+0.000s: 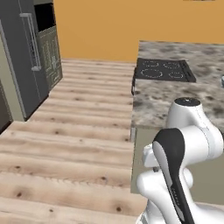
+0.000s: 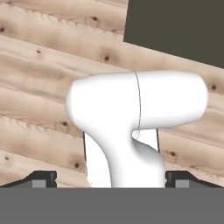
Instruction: Pick the cup and bowl from the counter and place them on the counter next to the sink.
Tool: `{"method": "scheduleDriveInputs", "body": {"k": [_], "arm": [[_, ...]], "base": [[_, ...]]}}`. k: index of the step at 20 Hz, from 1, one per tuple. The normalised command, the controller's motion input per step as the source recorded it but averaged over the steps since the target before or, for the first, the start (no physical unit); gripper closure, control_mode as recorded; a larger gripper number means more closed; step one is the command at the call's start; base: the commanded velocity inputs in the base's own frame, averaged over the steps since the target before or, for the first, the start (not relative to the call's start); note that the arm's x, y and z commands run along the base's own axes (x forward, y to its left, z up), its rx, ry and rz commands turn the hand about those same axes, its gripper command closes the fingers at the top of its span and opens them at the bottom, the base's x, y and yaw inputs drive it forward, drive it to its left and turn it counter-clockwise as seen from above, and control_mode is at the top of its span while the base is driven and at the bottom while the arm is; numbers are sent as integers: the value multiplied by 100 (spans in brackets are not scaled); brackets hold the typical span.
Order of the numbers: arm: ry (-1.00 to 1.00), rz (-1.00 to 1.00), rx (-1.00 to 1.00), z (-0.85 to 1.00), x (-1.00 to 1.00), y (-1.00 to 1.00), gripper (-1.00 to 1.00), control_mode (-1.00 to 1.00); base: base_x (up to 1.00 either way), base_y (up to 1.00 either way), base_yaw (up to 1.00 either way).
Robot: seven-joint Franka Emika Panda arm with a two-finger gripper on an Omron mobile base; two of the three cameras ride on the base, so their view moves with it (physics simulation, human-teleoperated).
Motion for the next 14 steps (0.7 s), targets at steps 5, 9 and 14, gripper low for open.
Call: {"method": "scheduleDriveInputs", "body": {"k": [5, 9, 14], "arm": [[0, 0, 0, 0, 0, 0, -100, 100], [0, 0, 0, 0, 0, 0, -100, 100], [0, 0, 0, 0, 0, 0, -100, 100]], "base": [[-7, -100, -22], [12, -93, -38], [13, -89, -44]]}}
